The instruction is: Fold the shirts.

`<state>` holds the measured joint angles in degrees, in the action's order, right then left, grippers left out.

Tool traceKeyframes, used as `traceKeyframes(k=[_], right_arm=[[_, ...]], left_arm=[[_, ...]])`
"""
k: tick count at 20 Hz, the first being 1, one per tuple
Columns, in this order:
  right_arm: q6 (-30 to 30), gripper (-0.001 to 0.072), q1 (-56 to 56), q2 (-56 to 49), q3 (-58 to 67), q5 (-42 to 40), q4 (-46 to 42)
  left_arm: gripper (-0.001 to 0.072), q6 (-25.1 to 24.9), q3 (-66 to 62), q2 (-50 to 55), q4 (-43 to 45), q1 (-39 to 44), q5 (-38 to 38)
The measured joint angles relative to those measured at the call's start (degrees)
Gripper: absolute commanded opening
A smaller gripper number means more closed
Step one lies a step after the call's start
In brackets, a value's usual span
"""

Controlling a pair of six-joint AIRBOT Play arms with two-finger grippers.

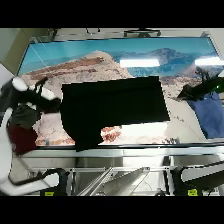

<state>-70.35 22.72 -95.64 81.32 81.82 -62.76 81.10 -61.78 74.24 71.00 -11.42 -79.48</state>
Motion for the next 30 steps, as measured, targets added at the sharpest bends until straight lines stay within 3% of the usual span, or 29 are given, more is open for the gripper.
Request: traceKeyframes(k=[6,13,19,25,26,27,28,30], right_arm=[[4.39,0.0371,-0.72,0.46,-10.58,-3.17,2.71],[7.28,0.0369,-5.81,-4.59,-13.38,-4.79,7.23],[8.31,0.0369,-9.31,-5.88,-13.75,-5.73,8.5],[8.68,0.0369,-9.88,-6.14,-13.81,-5.86,10.23],[8.68,0.0369,-9.92,-6.16,-13.84,-5.95,10.25],[8.68,0.0369,-9.92,-6.16,-13.84,-5.99,10.25],[8.68,0.0369,-9.92,-6.19,-13.84,-5.99,10.27],[8.68,0.0368,-9.92,-6.19,-13.86,-6.03,10.38]], left_arm=[[0.0293,1.9,27.32,-23.04,-2.43,-1.36,6.78],[0.0293,3.41,39.21,-34.69,-5.64,-1.55,11.69],[0.0292,3.8,41.35,-30.32,-7.87,-1.55,18.84],[0.029,-3.87,41.38,-18.38,-18.08,-1.55,26.47],[0.0237,-4.81,41.16,-16.74,-19.41,-1.55,27.26],[0.0073,-5.55,40.81,-15.1,-20.13,-1.55,27.71],[0.0024,-6.36,40.39,-13.62,-20.39,-1.55,28.33],[0.0021,-8.11,38.82,-11.19,-20.94,-1.55,27.96]])
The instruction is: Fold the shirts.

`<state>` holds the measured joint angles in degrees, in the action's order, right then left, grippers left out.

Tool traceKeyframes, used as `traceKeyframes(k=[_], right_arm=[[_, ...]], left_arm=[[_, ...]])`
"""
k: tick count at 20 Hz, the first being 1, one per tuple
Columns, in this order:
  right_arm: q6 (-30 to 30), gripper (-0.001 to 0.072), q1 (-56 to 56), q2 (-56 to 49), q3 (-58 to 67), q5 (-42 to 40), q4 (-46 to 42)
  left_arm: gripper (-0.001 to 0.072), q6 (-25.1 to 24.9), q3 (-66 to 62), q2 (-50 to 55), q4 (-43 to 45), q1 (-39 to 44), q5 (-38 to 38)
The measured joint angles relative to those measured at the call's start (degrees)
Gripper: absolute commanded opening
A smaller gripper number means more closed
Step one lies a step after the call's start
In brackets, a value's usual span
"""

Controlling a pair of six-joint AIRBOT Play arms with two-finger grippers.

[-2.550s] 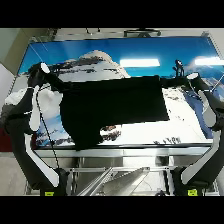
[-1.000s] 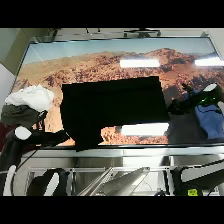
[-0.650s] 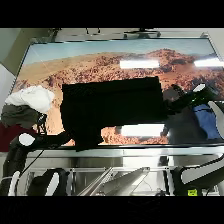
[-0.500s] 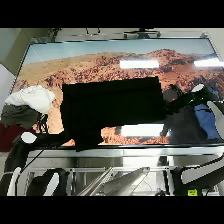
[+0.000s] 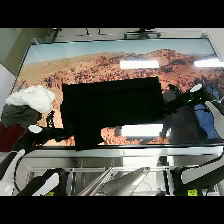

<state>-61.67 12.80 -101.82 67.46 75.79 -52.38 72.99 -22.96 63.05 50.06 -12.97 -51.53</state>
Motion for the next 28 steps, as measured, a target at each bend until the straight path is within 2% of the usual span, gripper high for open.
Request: traceKeyframes(k=[3,8,9,10,11,12,16,21,24,28], right_arm=[[0.13,0.0368,1.18,-0.07,-0.02,0.72,1.11],[0.26,0.0364,3.87,-0.04,-0.07,2.64,1.27],[0.26,0.0308,4.09,-0.02,-0.07,3.28,0.79],[0.28,0.0128,4.22,0.0,-0.07,3.78,-0.72],[0.28,0.0054,4.33,-0.02,-0.07,4.15,-2.23],[0.26,0.0021,4.44,-0.02,-0.13,4.94,-2.86],[0.26,0.002,4.63,2.38,-0.17,5.7,-6.1],[0.24,0.002,6.64,9.35,0.0,6.67,-5.7],[-0.04,0.002,7.19,11.67,0.0,6.25,-5.44],[-0.02,0.002,4.9,12.72,1.33,3.41,-2.29]], left_arm=[[0.0021,-1.53,-2.93,0.7,1.33,0.0,-0.72],[0.0022,-0.52,-5.6,-3.13,2.67,-0.02,-2.56],[0.0022,-0.35,-5.75,-3.85,2.86,0.0,-3.19],[0.0022,-0.24,-5.88,-4.48,2.95,0.0,-3.5],[0.0022,-0.11,-5.99,-5.07,3.06,0.0,-3.5],[0.0022,0.02,-6.05,-5.75,3.15,0.0,-3.52],[0.0022,0.04,-7.65,-9.46,3.17,-0.02,-4.39],[0.0022,0.11,-16.39,-12.39,3.98,-2.27,-10.12],[0.0021,0.02,-21.68,-9.9,5.64,-5.09,-14.34],[0.0021,-1.36,-31.32,-2.69,6.64,-4.68,-15.74]])
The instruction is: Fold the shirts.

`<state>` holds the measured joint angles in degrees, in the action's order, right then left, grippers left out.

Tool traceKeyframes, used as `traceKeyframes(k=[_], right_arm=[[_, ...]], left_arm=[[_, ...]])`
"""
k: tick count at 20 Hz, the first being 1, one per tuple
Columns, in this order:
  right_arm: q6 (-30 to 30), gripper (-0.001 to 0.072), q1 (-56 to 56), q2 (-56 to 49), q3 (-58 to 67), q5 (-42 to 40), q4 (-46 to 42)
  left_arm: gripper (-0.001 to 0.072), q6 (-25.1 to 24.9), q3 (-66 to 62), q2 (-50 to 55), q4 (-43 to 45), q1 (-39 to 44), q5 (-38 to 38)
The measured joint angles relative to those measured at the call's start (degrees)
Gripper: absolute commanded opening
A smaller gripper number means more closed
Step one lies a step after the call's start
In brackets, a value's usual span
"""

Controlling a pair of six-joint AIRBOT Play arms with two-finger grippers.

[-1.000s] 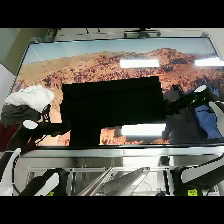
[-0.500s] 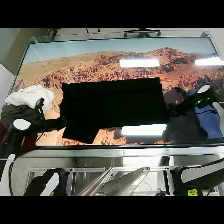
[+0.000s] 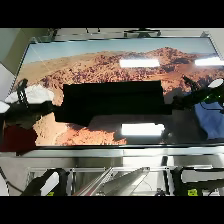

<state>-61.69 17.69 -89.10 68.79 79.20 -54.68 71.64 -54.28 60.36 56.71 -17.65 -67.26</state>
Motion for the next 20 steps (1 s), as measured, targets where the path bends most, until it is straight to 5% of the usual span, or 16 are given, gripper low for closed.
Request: traceKeyframes(k=[11,20], right_arm=[[-2.4,0.0022,-6.97,-13.55,18.27,-16.24,4.72],[-2.78,0.0028,-7.74,-21.44,21.38,-23.52,3.58]], left_arm=[[0.0019,-3.21,-35.47,35.56,0.79,7.82,1.42],[0.0021,-4.44,-54.99,56.96,0.79,9.66,-1.01]])
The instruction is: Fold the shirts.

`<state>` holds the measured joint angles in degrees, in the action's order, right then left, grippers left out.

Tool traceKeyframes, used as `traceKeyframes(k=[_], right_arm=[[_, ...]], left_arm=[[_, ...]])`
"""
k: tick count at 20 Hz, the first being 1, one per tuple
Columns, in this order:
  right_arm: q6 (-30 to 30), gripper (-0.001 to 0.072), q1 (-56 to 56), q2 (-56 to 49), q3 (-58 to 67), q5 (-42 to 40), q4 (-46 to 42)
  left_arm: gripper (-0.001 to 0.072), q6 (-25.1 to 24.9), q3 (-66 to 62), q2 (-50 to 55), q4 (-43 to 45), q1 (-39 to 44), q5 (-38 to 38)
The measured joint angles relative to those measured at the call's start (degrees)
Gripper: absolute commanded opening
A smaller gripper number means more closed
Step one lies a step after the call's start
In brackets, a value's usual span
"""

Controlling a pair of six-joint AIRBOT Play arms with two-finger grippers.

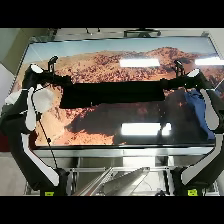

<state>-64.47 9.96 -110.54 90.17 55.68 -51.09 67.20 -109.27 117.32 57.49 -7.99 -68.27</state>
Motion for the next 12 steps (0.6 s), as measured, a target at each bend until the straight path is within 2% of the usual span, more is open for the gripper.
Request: traceKeyframes(k=[8,12], right_arm=[[-0.33,0.0022,-0.13,-0.42,0.7,0.31,-0.74],[-4.96,0.002,-0.85,-0.13,0.96,1.33,-4.07]], left_arm=[[0.0006,0.13,-6.71,3.45,0.15,0.83,-0.35],[0.0001,4.66,-6.93,3.52,7.21,2.64,-0.44]])
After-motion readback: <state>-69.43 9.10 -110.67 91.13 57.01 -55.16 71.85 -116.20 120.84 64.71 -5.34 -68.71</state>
